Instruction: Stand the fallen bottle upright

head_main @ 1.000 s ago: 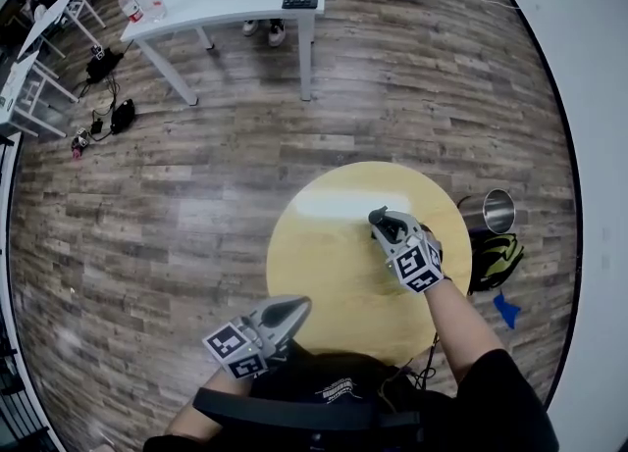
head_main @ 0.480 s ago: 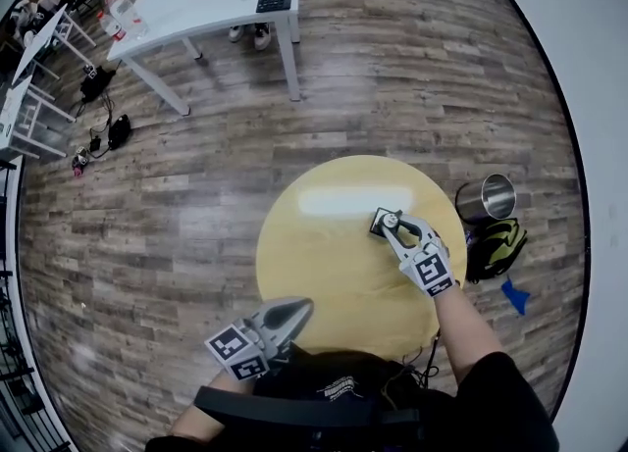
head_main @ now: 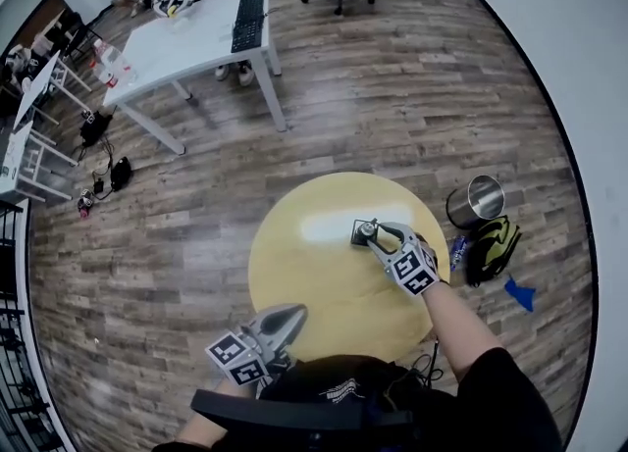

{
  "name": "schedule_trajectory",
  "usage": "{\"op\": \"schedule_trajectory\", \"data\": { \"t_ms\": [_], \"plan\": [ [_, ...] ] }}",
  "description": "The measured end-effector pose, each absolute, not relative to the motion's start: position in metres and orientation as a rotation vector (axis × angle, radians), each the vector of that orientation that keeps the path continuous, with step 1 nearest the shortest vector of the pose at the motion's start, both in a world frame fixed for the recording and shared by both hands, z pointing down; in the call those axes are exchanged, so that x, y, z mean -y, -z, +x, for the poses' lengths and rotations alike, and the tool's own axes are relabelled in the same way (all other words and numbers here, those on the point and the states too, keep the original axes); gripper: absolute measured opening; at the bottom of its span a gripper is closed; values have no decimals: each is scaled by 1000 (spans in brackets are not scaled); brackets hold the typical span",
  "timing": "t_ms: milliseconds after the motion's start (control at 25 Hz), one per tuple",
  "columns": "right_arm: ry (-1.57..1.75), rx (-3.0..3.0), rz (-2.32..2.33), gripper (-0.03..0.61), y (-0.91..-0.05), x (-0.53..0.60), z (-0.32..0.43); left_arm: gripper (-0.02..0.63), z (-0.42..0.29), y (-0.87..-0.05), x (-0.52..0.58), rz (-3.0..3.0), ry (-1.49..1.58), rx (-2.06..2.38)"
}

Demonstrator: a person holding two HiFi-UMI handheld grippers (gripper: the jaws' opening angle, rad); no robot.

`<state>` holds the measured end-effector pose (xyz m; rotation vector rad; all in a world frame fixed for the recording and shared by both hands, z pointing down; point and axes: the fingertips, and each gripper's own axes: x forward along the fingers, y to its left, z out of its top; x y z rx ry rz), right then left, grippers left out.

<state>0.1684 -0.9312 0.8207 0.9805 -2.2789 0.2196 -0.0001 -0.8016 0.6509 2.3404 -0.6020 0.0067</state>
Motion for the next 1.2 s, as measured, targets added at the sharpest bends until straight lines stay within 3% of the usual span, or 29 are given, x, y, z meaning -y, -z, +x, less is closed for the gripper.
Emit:
{"op": "schedule_trajectory", "data": {
  "t_ms": [200, 400, 480, 600, 840, 1200],
  "plan": [
    [-236, 2290, 992, 160, -786, 901, 187, 31, 8, -615, 795, 2386, 27, 631],
    [-197, 2438, 1077, 146, -680, 872, 193, 31, 7, -572, 785, 2438, 78, 660],
    [-143, 2514, 1100, 122, -629, 866, 194, 31, 6, -554, 784, 2463, 109, 679],
    [-79, 2633, 1165, 17, -553, 854, 198, 30, -2, -532, 784, 2509, 155, 703],
    [-48, 2827, 1267, 8, -437, 806, 200, 30, -20, -471, 771, 2559, 229, 769],
    [-210, 2913, 1245, 3, -416, 764, 191, 31, -29, -431, 751, 2643, 267, 823]
  ]
}}
